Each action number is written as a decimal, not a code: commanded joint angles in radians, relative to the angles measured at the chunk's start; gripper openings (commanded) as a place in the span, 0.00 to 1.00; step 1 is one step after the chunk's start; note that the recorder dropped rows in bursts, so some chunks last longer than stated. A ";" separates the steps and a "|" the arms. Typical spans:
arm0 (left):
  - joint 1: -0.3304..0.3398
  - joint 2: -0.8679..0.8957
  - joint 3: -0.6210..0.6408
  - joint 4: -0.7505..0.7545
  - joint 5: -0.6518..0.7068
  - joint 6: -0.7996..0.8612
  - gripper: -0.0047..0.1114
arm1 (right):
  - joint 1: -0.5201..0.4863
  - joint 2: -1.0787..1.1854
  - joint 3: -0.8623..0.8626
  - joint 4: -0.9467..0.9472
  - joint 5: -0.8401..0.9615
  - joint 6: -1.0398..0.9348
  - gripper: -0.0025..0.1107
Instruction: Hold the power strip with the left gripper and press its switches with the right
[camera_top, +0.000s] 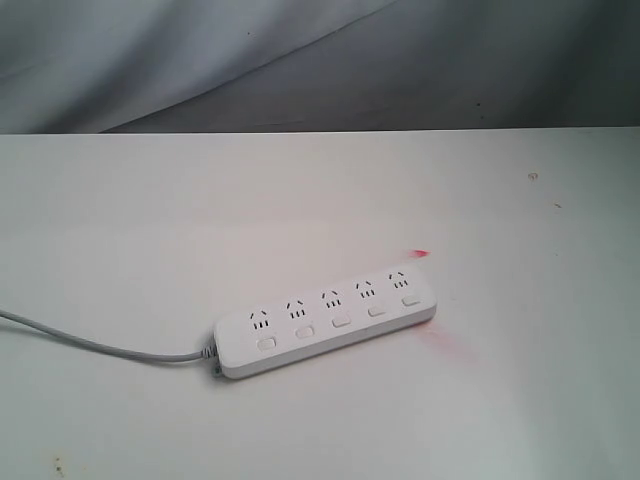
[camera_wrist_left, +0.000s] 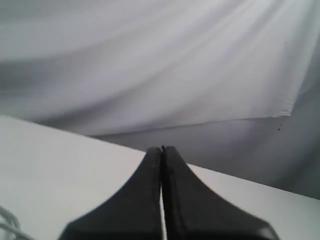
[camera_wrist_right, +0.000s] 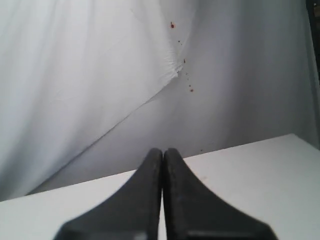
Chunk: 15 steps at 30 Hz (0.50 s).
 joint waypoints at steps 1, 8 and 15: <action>0.001 0.056 -0.056 -0.152 0.104 -0.053 0.04 | 0.005 -0.004 -0.053 0.127 0.085 0.004 0.02; -0.054 0.285 -0.281 -0.316 0.349 0.070 0.04 | 0.005 0.012 -0.224 0.282 0.330 -0.008 0.02; -0.097 0.529 -0.543 -0.435 0.520 0.298 0.04 | 0.118 0.200 -0.394 0.385 0.410 -0.161 0.02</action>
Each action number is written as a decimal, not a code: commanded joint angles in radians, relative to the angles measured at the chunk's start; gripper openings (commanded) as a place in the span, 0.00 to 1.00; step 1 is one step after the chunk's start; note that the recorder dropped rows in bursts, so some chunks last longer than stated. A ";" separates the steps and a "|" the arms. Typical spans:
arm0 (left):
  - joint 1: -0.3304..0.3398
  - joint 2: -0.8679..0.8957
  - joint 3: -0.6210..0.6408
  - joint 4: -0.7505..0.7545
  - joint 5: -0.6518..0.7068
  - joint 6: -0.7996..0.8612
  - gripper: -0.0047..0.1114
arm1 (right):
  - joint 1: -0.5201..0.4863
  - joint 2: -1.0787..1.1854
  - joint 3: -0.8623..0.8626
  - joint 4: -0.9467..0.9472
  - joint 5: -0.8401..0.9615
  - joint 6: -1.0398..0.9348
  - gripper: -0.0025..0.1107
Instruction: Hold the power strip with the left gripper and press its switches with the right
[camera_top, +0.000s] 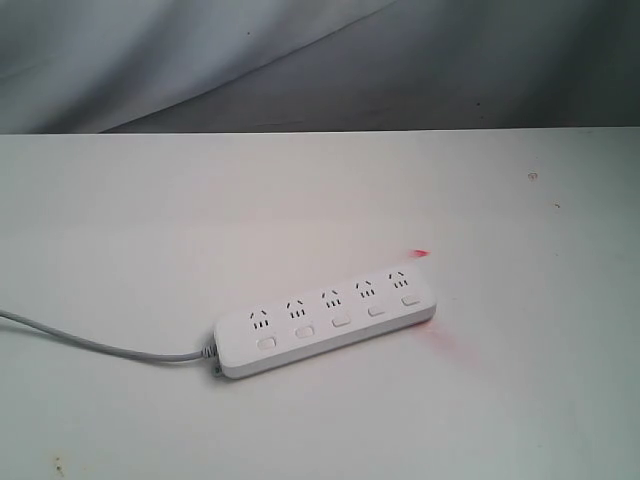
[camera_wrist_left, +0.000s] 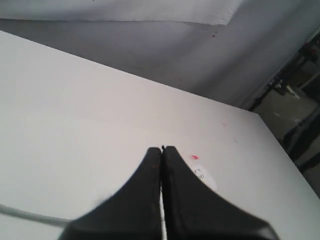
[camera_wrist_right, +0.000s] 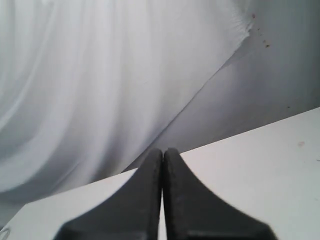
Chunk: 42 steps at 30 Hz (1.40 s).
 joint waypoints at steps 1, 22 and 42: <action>-0.012 0.132 -0.148 -0.050 0.083 0.104 0.04 | 0.080 0.144 -0.110 0.046 0.075 -0.115 0.02; -0.153 0.909 -0.567 0.138 0.207 0.352 0.04 | 0.163 1.171 -0.665 -0.058 0.339 -0.354 0.02; -0.312 1.412 -0.658 0.280 0.202 0.375 0.04 | 0.278 1.807 -0.893 -0.196 0.352 -0.340 0.02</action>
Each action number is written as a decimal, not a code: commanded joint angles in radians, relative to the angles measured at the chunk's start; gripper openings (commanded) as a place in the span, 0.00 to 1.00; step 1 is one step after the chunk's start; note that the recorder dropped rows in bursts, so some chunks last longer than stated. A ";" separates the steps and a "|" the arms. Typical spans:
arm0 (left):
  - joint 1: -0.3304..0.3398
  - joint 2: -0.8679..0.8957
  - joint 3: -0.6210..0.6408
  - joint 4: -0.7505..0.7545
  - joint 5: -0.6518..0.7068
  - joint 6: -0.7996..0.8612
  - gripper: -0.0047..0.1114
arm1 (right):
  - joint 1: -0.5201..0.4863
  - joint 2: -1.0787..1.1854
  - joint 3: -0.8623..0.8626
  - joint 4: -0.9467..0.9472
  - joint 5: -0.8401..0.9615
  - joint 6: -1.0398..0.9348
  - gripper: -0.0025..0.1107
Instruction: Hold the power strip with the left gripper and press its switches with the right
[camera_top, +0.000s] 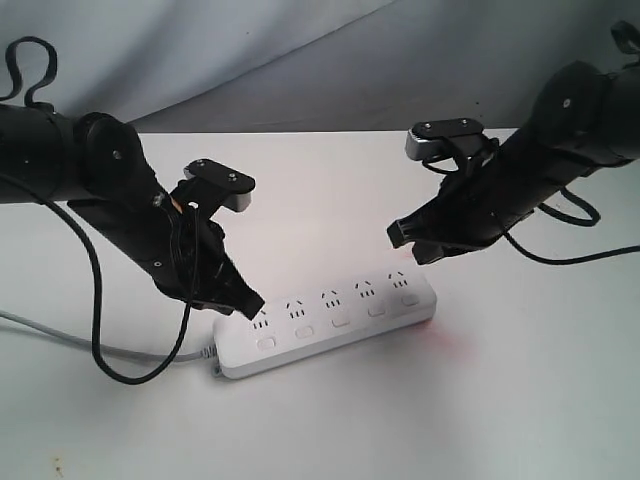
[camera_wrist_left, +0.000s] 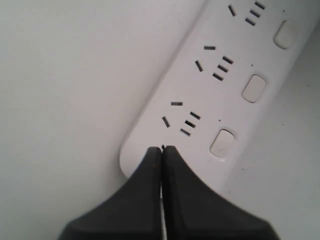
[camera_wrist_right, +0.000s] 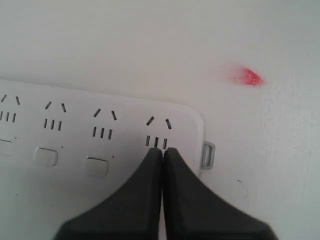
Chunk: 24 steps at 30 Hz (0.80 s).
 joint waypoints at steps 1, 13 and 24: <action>-0.006 0.007 -0.008 0.001 0.004 0.005 0.04 | 0.019 0.070 -0.036 -0.011 0.052 0.003 0.02; -0.006 0.006 -0.008 0.001 0.009 -0.016 0.04 | 0.050 0.095 -0.036 -0.139 0.067 0.149 0.02; -0.006 0.006 -0.008 0.001 0.009 -0.016 0.04 | 0.098 0.140 -0.036 -0.169 0.083 0.218 0.02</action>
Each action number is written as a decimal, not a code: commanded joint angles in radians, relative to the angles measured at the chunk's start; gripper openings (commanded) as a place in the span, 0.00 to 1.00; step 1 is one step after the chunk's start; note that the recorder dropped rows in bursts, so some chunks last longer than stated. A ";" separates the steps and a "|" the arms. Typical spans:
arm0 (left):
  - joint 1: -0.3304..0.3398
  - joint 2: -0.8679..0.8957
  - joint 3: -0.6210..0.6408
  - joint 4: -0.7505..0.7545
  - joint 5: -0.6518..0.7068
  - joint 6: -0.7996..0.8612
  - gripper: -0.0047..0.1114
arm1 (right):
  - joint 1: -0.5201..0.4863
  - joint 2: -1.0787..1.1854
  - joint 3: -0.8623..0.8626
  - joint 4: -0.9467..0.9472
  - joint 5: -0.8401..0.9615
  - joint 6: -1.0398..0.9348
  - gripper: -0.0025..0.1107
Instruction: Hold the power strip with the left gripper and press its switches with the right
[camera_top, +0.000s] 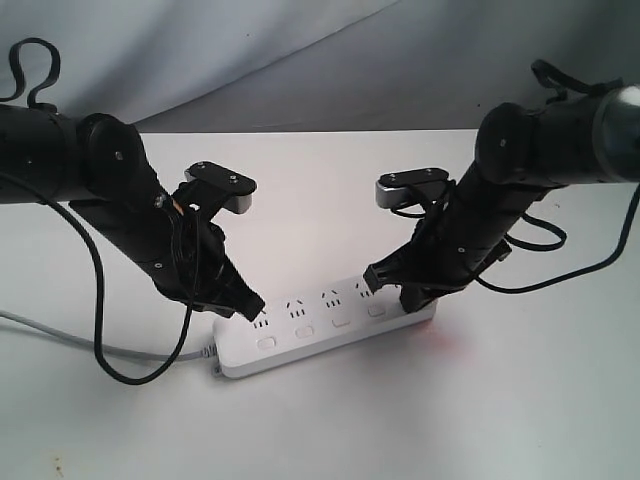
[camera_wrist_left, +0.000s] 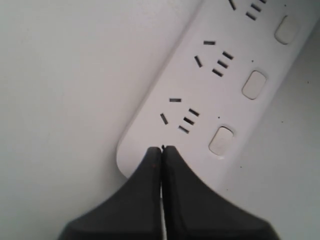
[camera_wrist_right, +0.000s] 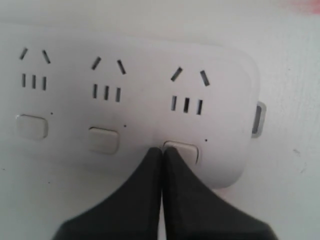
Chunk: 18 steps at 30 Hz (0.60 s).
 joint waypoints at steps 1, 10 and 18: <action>-0.006 0.000 -0.005 0.001 -0.002 -0.010 0.04 | 0.010 0.039 -0.006 -0.043 -0.001 0.029 0.02; -0.006 0.000 -0.005 0.001 -0.002 -0.010 0.04 | 0.010 0.068 -0.006 -0.283 0.010 0.211 0.02; -0.006 0.000 -0.005 0.001 -0.002 -0.010 0.04 | 0.010 0.068 -0.006 -0.273 0.035 0.214 0.02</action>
